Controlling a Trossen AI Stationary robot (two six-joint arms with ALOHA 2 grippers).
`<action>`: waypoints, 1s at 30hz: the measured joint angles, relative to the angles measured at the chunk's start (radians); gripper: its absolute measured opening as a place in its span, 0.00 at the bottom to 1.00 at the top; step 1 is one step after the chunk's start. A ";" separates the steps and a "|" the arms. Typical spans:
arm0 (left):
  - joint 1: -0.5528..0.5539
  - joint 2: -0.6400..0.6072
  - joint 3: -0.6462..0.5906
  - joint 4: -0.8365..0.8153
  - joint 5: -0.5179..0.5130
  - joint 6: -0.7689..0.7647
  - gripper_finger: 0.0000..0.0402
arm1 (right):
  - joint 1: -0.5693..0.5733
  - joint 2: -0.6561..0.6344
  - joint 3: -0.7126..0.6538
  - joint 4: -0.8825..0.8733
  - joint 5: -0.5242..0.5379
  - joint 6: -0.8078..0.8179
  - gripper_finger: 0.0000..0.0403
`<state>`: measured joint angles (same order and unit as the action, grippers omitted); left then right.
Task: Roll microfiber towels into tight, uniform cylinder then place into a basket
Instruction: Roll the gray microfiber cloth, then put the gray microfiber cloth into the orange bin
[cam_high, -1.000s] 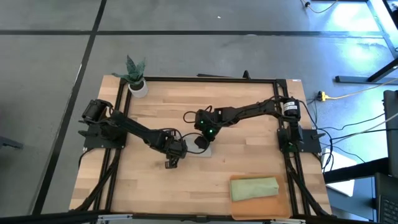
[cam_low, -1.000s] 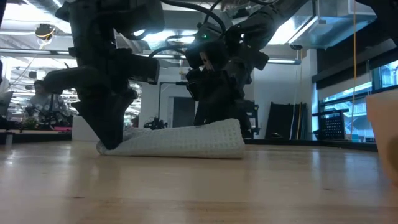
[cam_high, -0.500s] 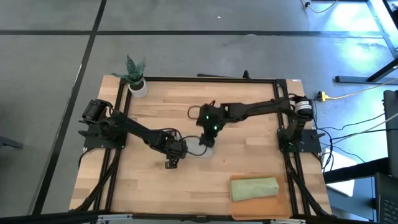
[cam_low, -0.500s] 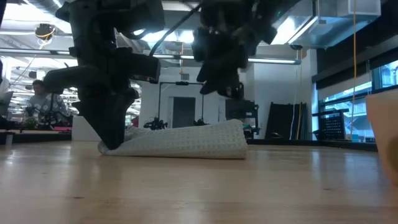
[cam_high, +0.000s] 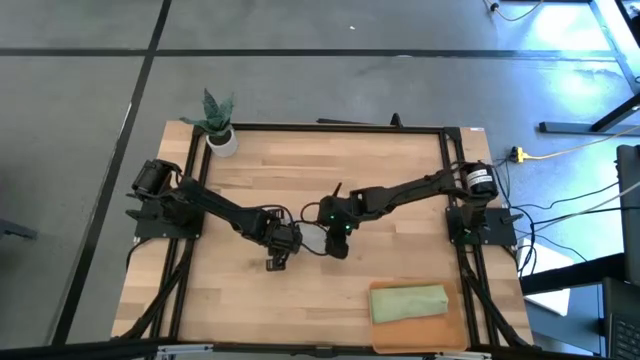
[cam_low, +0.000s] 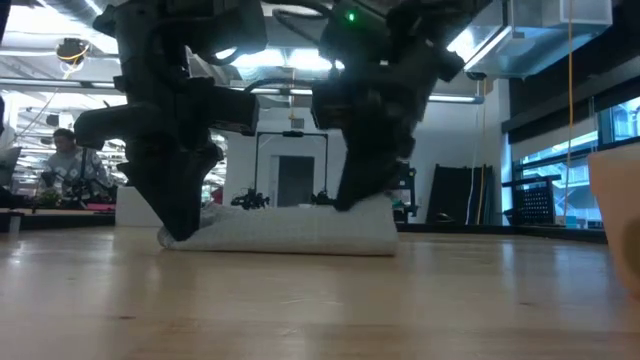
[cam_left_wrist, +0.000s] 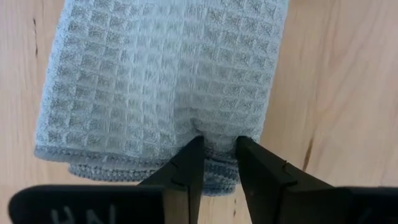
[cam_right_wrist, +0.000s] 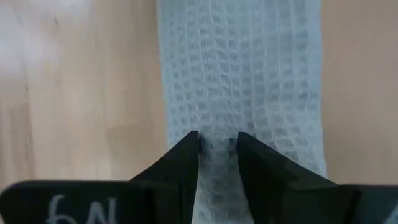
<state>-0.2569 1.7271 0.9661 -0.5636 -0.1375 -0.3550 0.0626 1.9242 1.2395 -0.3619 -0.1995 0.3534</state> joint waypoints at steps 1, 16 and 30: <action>0.000 0.000 0.000 0.000 0.000 0.000 0.22 | -0.001 0.005 -0.009 0.000 0.000 0.000 0.28; 0.000 -0.063 -0.001 -0.014 0.046 -0.001 0.22 | -0.014 0.025 -0.038 -0.004 0.040 -0.047 0.28; -0.001 -0.347 -0.001 -0.167 -0.022 -0.001 0.22 | -0.017 -0.068 -0.040 -0.018 0.049 -0.021 0.28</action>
<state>-0.2577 1.3805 0.9649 -0.7301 -0.1594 -0.3557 0.0460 1.8563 1.1996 -0.3798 -0.1501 0.3325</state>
